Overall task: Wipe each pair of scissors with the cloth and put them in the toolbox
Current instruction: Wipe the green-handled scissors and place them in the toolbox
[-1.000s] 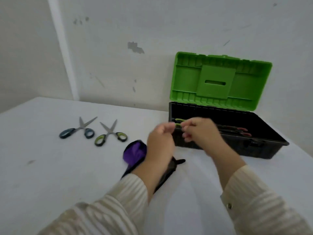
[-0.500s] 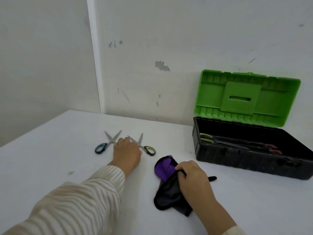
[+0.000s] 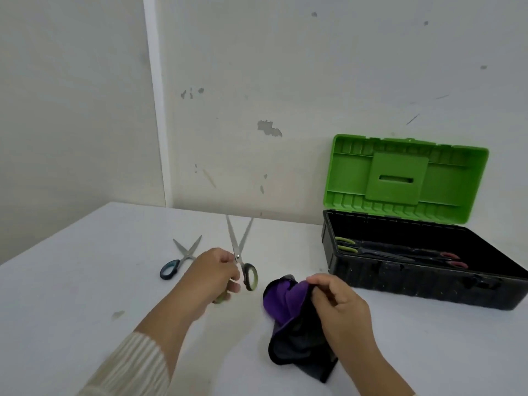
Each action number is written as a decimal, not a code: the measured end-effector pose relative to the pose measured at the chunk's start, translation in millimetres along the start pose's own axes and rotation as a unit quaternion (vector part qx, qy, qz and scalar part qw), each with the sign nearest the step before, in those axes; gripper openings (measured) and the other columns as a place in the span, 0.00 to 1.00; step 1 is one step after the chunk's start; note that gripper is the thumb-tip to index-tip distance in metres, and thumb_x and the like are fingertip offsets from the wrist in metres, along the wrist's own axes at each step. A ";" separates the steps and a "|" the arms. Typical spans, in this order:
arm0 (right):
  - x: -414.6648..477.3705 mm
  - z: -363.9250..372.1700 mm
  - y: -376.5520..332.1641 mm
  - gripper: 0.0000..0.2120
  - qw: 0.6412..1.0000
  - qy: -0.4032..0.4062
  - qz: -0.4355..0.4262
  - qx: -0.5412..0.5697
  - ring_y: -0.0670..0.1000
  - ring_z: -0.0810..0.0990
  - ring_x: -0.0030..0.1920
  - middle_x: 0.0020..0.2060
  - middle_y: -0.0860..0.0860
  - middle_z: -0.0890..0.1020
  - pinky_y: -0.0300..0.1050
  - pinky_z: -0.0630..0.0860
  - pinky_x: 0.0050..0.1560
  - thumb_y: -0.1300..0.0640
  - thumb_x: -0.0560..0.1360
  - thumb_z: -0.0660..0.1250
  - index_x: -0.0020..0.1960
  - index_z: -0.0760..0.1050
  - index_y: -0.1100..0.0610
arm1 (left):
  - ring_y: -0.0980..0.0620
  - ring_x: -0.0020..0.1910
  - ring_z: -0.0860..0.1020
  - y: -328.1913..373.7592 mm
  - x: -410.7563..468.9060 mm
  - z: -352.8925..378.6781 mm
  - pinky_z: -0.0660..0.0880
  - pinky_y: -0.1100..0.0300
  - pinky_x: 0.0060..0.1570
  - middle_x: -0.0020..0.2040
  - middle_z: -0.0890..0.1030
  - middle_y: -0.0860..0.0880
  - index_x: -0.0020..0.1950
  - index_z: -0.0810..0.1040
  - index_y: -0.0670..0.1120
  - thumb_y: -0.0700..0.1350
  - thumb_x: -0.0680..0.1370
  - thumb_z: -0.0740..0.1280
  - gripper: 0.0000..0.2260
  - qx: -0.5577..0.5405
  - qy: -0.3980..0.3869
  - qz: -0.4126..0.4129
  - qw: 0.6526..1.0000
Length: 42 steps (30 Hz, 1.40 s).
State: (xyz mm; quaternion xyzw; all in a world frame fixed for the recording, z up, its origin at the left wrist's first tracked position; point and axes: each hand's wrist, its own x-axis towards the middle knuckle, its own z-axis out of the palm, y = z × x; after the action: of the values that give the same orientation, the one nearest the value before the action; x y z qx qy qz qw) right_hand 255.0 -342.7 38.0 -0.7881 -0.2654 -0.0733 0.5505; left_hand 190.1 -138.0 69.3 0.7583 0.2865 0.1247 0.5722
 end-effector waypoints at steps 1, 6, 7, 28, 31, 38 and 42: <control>-0.4 0.2 -2.0 0.17 1.000 0.005 0.000 0.022 0.37 0.78 0.46 0.42 0.36 0.81 0.26 0.72 0.45 0.66 0.73 0.64 0.42 0.77 0.43 | 0.50 0.30 0.79 -0.7 -13.5 -1.5 0.74 0.59 0.28 0.38 0.79 0.44 0.42 0.75 0.41 0.36 0.77 0.62 0.05 -0.071 -0.047 -0.015 0.996; -4.3 -4.4 -13.3 0.17 0.995 -0.006 -0.012 0.096 0.45 0.81 0.45 0.43 0.47 0.83 0.39 0.78 0.47 0.68 0.72 0.65 0.48 0.77 0.45 | 0.49 0.22 0.71 -20.3 -37.5 9.3 0.62 0.58 0.28 0.31 0.78 0.40 0.36 0.75 0.41 0.41 0.79 0.63 0.12 -0.092 -0.166 -0.006 0.982; -5.7 -4.9 -15.2 0.16 0.995 -0.013 -0.024 0.094 0.46 0.81 0.46 0.44 0.47 0.82 0.40 0.78 0.47 0.65 0.70 0.66 0.49 0.77 0.45 | 0.49 0.21 0.70 -22.3 -37.3 12.4 0.58 0.58 0.28 0.27 0.76 0.42 0.36 0.75 0.42 0.42 0.79 0.64 0.11 -0.079 -0.170 -0.009 0.982; 0.2 26.8 0.6 0.06 0.981 -0.025 -0.147 -0.128 0.30 0.72 0.43 0.37 0.44 0.75 0.21 0.66 0.46 0.61 0.70 0.67 0.44 0.81 0.54 | 0.54 0.17 0.66 -20.2 -53.1 41.0 0.61 0.67 0.19 0.27 0.76 0.48 0.37 0.71 0.42 0.39 0.79 0.62 0.09 0.012 -0.120 0.076 0.990; 4.0 24.6 2.0 0.06 0.984 0.002 -0.134 -0.120 0.31 0.73 0.43 0.37 0.45 0.77 0.22 0.66 0.45 0.62 0.70 0.68 0.43 0.81 0.53 | 0.54 0.18 0.66 -18.6 -53.9 41.2 0.62 0.68 0.19 0.27 0.76 0.49 0.37 0.71 0.42 0.38 0.78 0.62 0.10 0.006 -0.117 0.074 0.990; 5.5 20.6 3.8 0.06 0.981 0.012 -0.144 -0.128 0.32 0.73 0.43 0.38 0.47 0.78 0.22 0.67 0.45 0.62 0.70 0.67 0.43 0.81 0.54 | 0.56 0.17 0.66 -17.8 -55.4 41.9 0.63 0.67 0.20 0.29 0.77 0.48 0.36 0.71 0.43 0.39 0.78 0.63 0.10 0.023 -0.117 0.078 0.990; 3.0 20.7 3.1 0.06 0.979 0.005 -0.140 -0.146 0.33 0.73 0.44 0.39 0.47 0.77 0.22 0.66 0.45 0.64 0.71 0.68 0.44 0.80 0.55 | 0.55 0.17 0.66 -17.9 -56.0 41.8 0.63 0.66 0.20 0.30 0.78 0.47 0.36 0.71 0.43 0.39 0.78 0.62 0.10 0.020 -0.128 0.068 0.989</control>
State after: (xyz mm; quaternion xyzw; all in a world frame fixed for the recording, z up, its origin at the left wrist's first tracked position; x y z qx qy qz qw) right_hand 255.4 -323.7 28.8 -0.8147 -0.3569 -0.1918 0.4149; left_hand 161.4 -200.4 47.1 0.7972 0.1609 0.0592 0.5788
